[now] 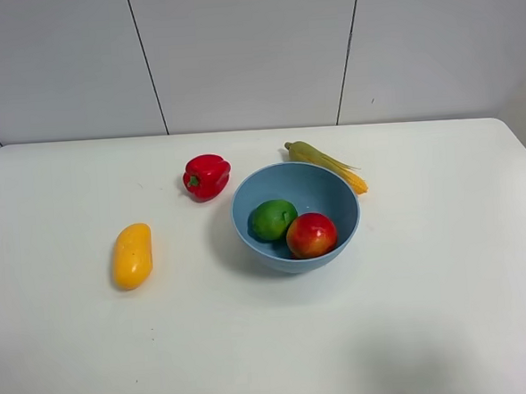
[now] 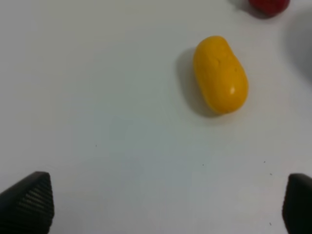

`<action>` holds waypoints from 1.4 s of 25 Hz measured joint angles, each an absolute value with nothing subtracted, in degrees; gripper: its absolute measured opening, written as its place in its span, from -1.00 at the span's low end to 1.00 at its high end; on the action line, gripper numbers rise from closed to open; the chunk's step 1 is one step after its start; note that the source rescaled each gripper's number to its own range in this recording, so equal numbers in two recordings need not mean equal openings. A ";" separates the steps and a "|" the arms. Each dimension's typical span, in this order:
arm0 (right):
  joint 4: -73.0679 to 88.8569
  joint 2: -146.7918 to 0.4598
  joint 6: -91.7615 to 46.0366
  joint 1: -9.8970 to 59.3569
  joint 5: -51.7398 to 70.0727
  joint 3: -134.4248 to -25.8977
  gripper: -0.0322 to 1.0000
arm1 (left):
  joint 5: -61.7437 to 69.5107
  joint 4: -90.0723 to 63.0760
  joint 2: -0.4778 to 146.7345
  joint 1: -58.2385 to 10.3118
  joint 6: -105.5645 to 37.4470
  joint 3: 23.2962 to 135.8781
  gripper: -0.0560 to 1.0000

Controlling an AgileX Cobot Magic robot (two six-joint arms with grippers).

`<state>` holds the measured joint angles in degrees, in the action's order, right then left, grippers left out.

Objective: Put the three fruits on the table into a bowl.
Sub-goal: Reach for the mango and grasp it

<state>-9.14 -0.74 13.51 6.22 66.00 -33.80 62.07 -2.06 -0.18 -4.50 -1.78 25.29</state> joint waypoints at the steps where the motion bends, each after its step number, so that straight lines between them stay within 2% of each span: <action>1: -8.70 -0.50 13.51 6.22 64.87 -33.18 -0.04 | 62.07 -2.06 -0.18 -4.50 -1.78 25.29 0.75; 12: -8.41 -0.39 11.53 -0.15 64.00 -32.77 -0.04 | 62.07 -2.06 -0.18 -4.50 -1.78 25.29 0.75; 18: -7.36 -0.72 6.75 -0.26 63.12 -32.65 -0.04 | 62.07 -2.06 -0.18 -4.50 -1.78 25.29 0.75; 35: -7.30 -2.48 6.15 -0.26 63.04 -32.65 -0.04 | 62.07 -2.06 -0.18 -4.50 -1.78 25.29 0.75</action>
<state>-7.30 -2.48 6.15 -0.26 63.04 -32.65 62.07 -2.06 -0.18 -4.50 -1.78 25.29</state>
